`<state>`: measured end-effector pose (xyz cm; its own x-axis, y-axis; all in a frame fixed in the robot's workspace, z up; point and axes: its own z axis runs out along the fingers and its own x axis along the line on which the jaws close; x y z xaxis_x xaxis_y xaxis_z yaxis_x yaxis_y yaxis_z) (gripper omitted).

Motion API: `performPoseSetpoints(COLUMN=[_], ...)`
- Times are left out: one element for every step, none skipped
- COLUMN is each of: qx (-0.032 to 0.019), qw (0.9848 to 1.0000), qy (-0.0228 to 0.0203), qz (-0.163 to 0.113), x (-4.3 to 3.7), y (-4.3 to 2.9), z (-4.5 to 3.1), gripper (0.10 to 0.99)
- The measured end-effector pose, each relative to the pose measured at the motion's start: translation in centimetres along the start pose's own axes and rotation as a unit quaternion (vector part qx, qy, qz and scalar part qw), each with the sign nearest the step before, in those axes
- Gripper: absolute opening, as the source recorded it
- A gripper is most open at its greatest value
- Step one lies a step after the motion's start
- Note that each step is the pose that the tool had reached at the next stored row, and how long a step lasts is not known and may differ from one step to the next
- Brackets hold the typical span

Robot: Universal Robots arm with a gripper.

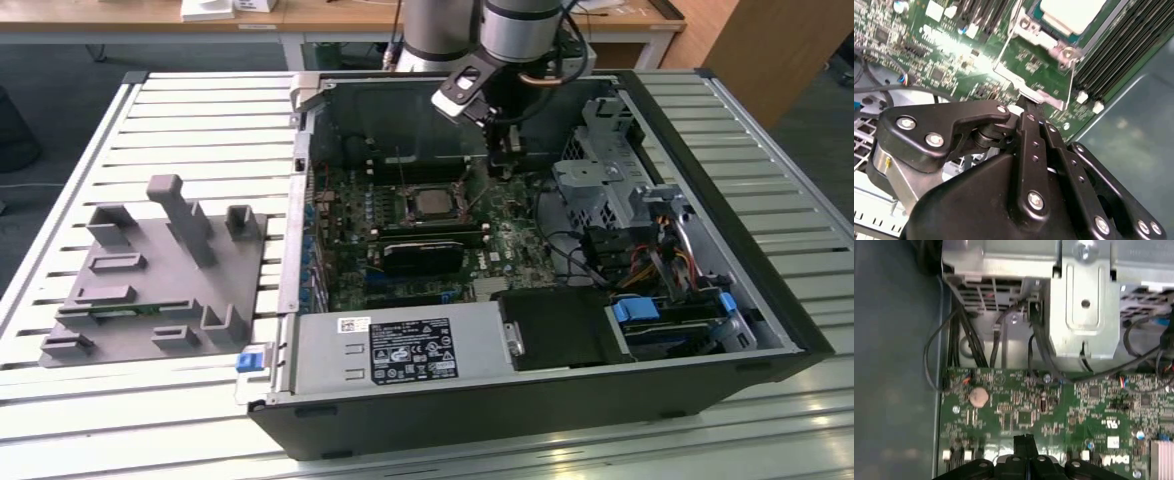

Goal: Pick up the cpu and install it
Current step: 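Close the cpu cover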

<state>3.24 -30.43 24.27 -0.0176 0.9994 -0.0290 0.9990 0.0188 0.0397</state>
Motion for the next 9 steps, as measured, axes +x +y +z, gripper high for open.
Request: performPoseSetpoints(qx=[0.0000,0.0000,0.0000,0.0000,0.0000,0.0000,0.0001,0.0002,0.0002], qw=[1.0000,1.0000,1.0000,1.0000,1.0000,1.0000,1.0000,1.0000,1.0000], qy=[0.0001,0.0000,0.0000,0.0000,0.0000,0.0000,0.0000,0.0001,0.0001], qz=[0.000,0.000,0.000,0.000,0.000,0.000,0.000,0.000,0.000], x=[0.02,0.03,0.04,0.05,0.07,0.08,0.08,0.09,0.09], y=[-0.30,-0.59,-0.86,-1.10,-1.34,-1.58,-1.78,-1.94,-2.09], z=[-0.01,-0.03,-0.04,-0.05,-0.06,-0.07,-0.07,-0.08,-0.08], gripper=[0.106,0.106,0.106,0.106,0.106,0.106,0.106,0.106,0.106])
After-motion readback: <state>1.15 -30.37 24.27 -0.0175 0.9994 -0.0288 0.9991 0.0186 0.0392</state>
